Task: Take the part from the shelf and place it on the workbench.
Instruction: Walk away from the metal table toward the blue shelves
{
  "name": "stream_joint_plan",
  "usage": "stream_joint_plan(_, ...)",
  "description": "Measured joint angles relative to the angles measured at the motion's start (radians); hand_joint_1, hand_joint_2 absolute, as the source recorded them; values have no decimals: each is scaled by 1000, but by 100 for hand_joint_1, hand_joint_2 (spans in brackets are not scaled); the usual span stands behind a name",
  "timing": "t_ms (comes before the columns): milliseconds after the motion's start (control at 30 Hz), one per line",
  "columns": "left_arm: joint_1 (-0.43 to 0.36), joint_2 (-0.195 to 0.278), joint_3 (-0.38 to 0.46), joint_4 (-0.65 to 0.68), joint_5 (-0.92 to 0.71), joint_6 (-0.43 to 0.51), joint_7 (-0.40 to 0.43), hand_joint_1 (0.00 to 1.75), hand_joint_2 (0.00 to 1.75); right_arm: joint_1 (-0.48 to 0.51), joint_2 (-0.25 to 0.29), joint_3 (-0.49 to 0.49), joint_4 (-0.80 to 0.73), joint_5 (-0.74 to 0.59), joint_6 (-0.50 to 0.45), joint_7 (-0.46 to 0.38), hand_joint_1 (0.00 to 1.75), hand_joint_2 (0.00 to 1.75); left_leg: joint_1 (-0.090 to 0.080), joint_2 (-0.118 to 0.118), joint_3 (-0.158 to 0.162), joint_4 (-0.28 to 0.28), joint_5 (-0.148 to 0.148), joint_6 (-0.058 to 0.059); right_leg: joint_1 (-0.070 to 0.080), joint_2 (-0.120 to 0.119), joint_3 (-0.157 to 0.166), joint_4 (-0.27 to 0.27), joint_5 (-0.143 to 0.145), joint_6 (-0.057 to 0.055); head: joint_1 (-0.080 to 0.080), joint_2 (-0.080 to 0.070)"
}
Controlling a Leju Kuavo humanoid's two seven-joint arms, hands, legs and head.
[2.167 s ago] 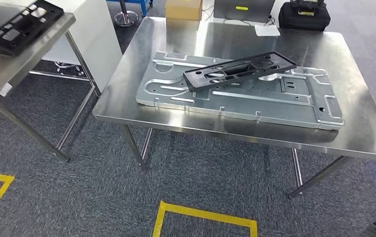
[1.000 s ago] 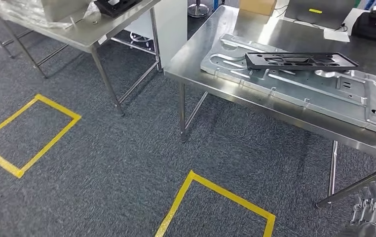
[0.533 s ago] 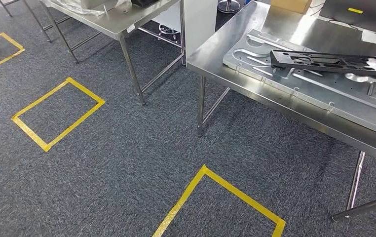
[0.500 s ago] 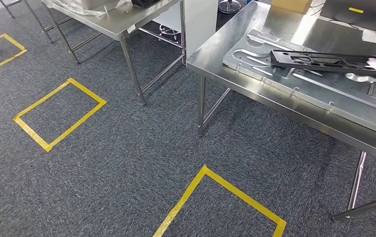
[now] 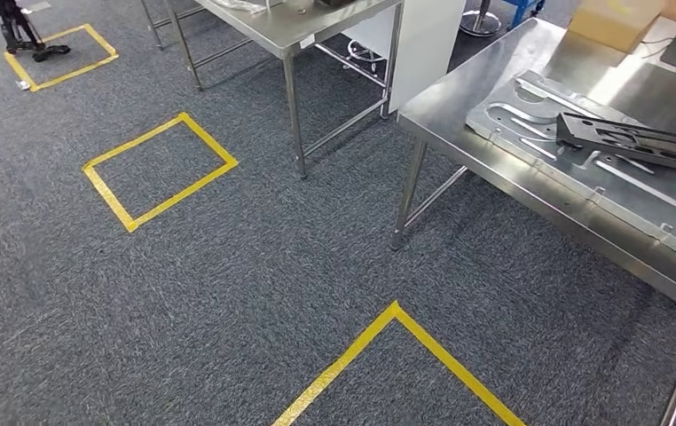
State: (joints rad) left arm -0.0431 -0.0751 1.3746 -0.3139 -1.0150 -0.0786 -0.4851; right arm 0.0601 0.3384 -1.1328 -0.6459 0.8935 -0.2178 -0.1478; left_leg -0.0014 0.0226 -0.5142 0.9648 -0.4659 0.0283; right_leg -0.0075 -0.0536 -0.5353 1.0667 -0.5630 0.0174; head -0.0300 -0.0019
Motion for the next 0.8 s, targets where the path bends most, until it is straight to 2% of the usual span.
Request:
stream_joint_plan(33, -2, -1, 2, 0, 0, 0, 0, 0, 0, -2, -2, -10, 17, 4, 0, 1, 0, 0, -1, -10, -5, 0, 3, 4, -2, 28, -29, 61, -35, 2, 1, 0)
stream_joint_plan(67, -4, 0, 5, -1, 3, -1, 1, 0, 0, -5, -5, -19, 34, 10, 0, 0, 0, 0, -1, -22, -9, 1, 6, 6, -3, 42, -62, 131, -68, 3, 1, 0)
stream_joint_plan(100, -4, 1, 8, -2, 6, 0, 1, 0, 0, -8, -8, -26, 52, 19, 0, -5, 0, 0, -2, -34, -13, 2, 7, 7, -4, 48, -89, 186, -85, 5, 1, 0)
stream_joint_plan(133, -3, 4, 13, -3, 12, 0, 2, 0, 0, -13, -11, -31, 70, 30, -2, -13, 0, 0, -2, -47, -15, 4, 8, 6, -5, 50, -101, 210, -83, 6, 1, 0)
stream_joint_plan(167, -3, 8, 20, -3, 19, 3, 5, 0, 0, -21, -16, -36, 94, 42, -6, -25, 0, 0, -2, -60, -16, 8, 8, 5, -6, 52, -94, 193, -59, 7, 1, 0)
stream_joint_plan(200, -3, 14, 27, -3, 26, 6, 10, 0, 0, -30, -19, -39, 119, 54, -13, -40, 0, 0, -1, -72, -17, 12, 7, 3, -8, 59, -69, 138, -21, 6, 1, 0)
stream_joint_plan(267, -5, 26, 41, -3, 37, 11, 21, 0, 0, -49, -25, -44, 168, 75, -28, -71, 0, 0, -1, -95, -23, 26, 3, -6, -13, 102, -10, 9, 38, 2, 1, 0)
stream_joint_plan(300, -8, 31, 46, -3, 40, 12, 25, 0, 0, -59, -26, -46, 189, 82, -33, -83, 0, 0, 0, -105, -29, 33, 2, -12, -14, 121, 6, -31, 50, -2, 0, 0)
stream_joint_plan(333, -11, 36, 51, -3, 41, 13, 29, 0, 0, -68, -27, -46, 207, 87, -36, -90, 0, 0, 0, -115, -36, 38, 2, -19, -13, 132, 11, -47, 50, -6, 0, 0)
stream_joint_plan(400, -12, 45, 60, -3, 42, 15, 32, 0, 0, -85, -28, -46, 235, 91, -34, -101, 0, 0, 4, -135, -46, 38, 7, -34, -11, 115, 9, -50, 52, -18, 0, 0)
stream_joint_plan(433, -11, 49, 63, -3, 42, 16, 33, 0, 0, -91, -29, -46, 247, 92, -29, -107, 0, 0, 5, -130, -51, 43, 4, -39, -11, 103, 10, -53, 55, -26, 0, 0)
stream_joint_plan(467, -10, 51, 66, -2, 40, 16, 33, 0, 0, -95, -30, -46, 259, 95, -22, -116, 0, 0, 5, -113, -60, 62, -9, -44, -12, 90, 11, -57, 57, -33, -2, 0)
stream_joint_plan(500, -11, 53, 67, -2, 37, 17, 33, 0, 0, -97, -33, -46, 270, 99, -10, -126, 0, 0, 5, -89, -79, 102, -33, -48, -12, 75, 11, -60, 59, -39, -4, 0)
stream_joint_plan(533, -13, 54, 67, -2, 33, 17, 33, 0, 0, -98, -36, -46, 280, 106, 3, -134, 0, 0, 6, -62, -107, 161, -67, -52, -11, 60, 11, -61, 59, -43, -6, 0)
stream_joint_plan(567, -15, 53, 67, -1, 28, 17, 32, 0, 0, -97, -42, -46, 291, 114, 18, -141, 0, 0, 9, -45, -140, 232, -102, -57, -9, 45, 9, -61, 59, -45, -7, 0)
stream_joint_plan(600, -16, 53, 67, 0, 23, 17, 30, 0, 0, -97, -49, -46, 301, 121, 34, -146, 0, 0, 12, -37, -169, 293, -126, -60, -7, 29, 8, -60, 58, -46, -7, 0)
stream_joint_plan(633, -16, 53, 67, 1, 17, 17, 29, 0, 0, -97, -55, -45, 310, 126, 48, -148, 0, 0, 14, -33, -184, 327, -134, -63, -6, 16, 8, -60, 57, -46, -7, 0)
stream_joint_plan(667, -14, 52, 66, 2, 10, 18, 27, 0, 0, -96, -62, -45, 317, 129, 61, -150, 0, 0, 16, -30, -177, 320, -121, -64, -6, 3, 8, -60, 56, -45, -7, 0)
stream_joint_plan(700, -13, 52, 66, 2, 5, 20, 26, 0, 0, -97, -67, -45, 323, 131, 69, -150, 0, 0, 17, -24, -150, 273, -92, -64, -6, -9, 10, -60, 55, -43, -7, 0)
stream_joint_plan(767, -15, 52, 63, 3, -4, 25, 25, 0, 0, -96, -75, -45, 331, 132, 76, -157, 0, 0, 15, 13, -70, 127, -33, -59, -3, -30, 16, -59, 50, -36, -7, 0)
stream_joint_plan(800, -17, 51, 61, 3, -7, 28, 25, 0, 0, -96, -78, -45, 334, 132, 76, -165, 0, 0, 11, 28, -44, 76, -19, -53, -1, -39, 18, -59, 48, -30, -6, 0)
